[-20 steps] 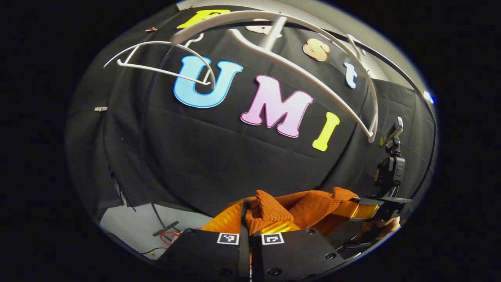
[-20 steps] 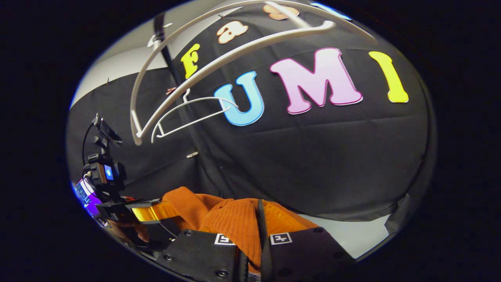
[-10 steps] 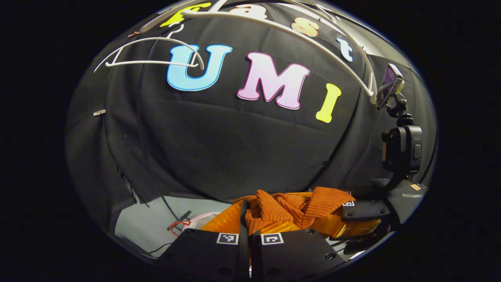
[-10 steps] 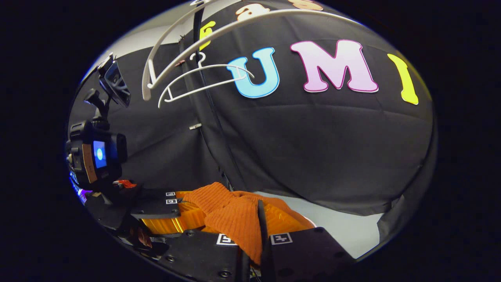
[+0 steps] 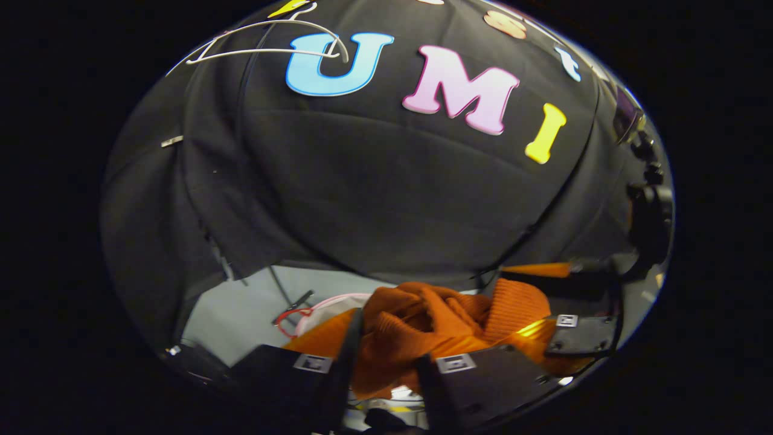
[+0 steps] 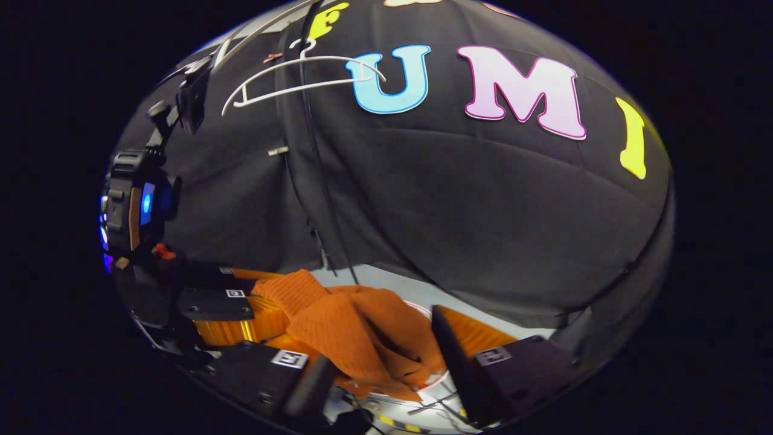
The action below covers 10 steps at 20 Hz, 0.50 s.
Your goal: Grasp the clothes on the hanger with both hands and then place them into the laundry hamper below.
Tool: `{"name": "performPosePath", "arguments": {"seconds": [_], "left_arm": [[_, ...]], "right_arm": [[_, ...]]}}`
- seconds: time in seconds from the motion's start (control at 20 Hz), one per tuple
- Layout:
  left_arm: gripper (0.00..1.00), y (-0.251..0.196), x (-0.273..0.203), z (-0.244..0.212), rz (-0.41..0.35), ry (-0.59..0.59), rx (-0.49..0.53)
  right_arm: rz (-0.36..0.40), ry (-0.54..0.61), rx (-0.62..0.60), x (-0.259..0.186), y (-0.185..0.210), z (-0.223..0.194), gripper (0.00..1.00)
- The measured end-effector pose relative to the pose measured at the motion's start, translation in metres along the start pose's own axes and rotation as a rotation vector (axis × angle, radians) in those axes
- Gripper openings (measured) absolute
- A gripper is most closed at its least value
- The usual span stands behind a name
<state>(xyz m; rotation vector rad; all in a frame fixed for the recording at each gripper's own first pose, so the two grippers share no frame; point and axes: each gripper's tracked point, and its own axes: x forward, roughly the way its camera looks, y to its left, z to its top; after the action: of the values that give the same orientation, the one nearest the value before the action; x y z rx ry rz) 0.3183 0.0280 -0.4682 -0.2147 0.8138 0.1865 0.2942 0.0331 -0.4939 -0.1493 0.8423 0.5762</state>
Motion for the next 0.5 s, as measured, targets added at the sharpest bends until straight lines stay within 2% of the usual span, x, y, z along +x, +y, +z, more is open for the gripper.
{"name": "performPosePath", "arguments": {"seconds": [0.05, 0.1, 0.25, 0.35, 0.5], "left_arm": [[0.74, 0.006, 0.006, -0.013, 0.009, 0.003, -0.002], [0.84, 0.006, -0.004, -0.014, 0.002, 0.01, -0.013], [0.99, 0.009, -0.013, -0.001, -0.013, -0.031, -0.039], [0.95, 0.015, -0.016, 0.008, 0.002, -0.058, -0.038], [0.95, 0.013, -0.025, 0.014, -0.002, -0.089, -0.04]], "right_arm": [[0.007, 0.013, -0.008, -0.001, 0.001, -0.008, 1.0], [0.014, 0.01, 0.0, -0.002, 0.001, -0.013, 0.99], [0.006, 0.002, 0.031, -0.01, 0.0, -0.014, 0.99], [-0.001, -0.009, 0.039, -0.013, -0.003, -0.011, 0.99], [-0.014, -0.018, 0.043, -0.018, -0.007, -0.008, 0.99]]}}
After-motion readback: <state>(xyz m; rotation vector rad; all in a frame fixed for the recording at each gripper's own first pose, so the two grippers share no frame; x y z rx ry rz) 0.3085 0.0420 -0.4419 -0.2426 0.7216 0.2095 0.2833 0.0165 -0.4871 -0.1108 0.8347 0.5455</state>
